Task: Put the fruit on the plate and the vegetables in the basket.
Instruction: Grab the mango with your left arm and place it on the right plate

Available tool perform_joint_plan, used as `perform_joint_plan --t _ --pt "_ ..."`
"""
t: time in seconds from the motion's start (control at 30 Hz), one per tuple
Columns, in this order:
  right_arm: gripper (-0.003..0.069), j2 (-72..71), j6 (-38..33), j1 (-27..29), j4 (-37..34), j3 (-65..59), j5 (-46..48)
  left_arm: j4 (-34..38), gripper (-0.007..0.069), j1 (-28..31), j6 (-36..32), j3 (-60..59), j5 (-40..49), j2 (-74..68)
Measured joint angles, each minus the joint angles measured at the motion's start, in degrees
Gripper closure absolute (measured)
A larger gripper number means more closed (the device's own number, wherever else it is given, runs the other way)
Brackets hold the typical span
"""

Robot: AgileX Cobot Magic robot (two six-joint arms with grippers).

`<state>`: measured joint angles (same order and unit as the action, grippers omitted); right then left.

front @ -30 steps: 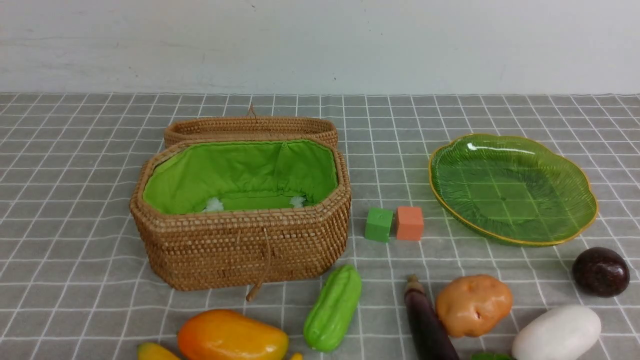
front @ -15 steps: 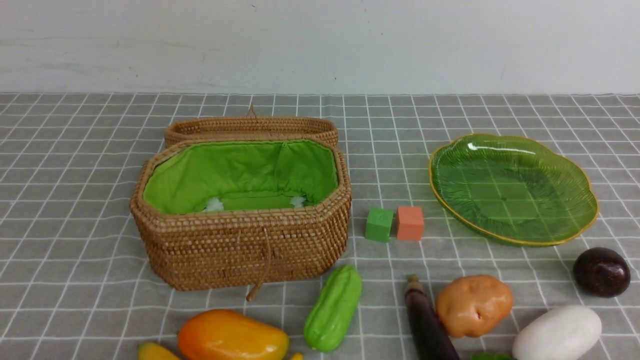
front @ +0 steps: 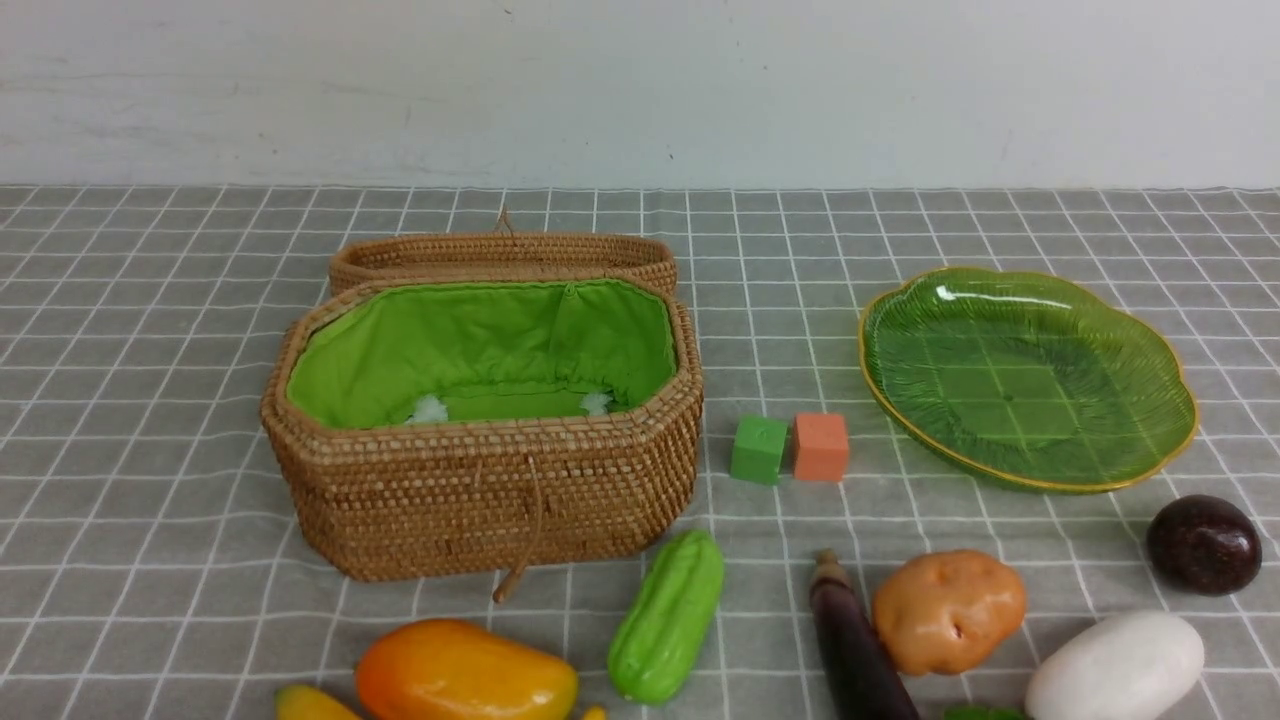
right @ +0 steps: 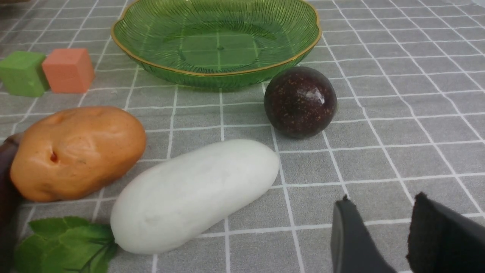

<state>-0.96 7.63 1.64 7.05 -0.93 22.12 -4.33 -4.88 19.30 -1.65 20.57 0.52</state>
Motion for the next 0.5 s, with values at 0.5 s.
perform_joint_plan --t 0.5 --pt "0.0417 0.00 0.00 0.00 0.00 0.00 0.00 1.99 0.0386 0.00 3.90 0.00 -14.56 0.00"
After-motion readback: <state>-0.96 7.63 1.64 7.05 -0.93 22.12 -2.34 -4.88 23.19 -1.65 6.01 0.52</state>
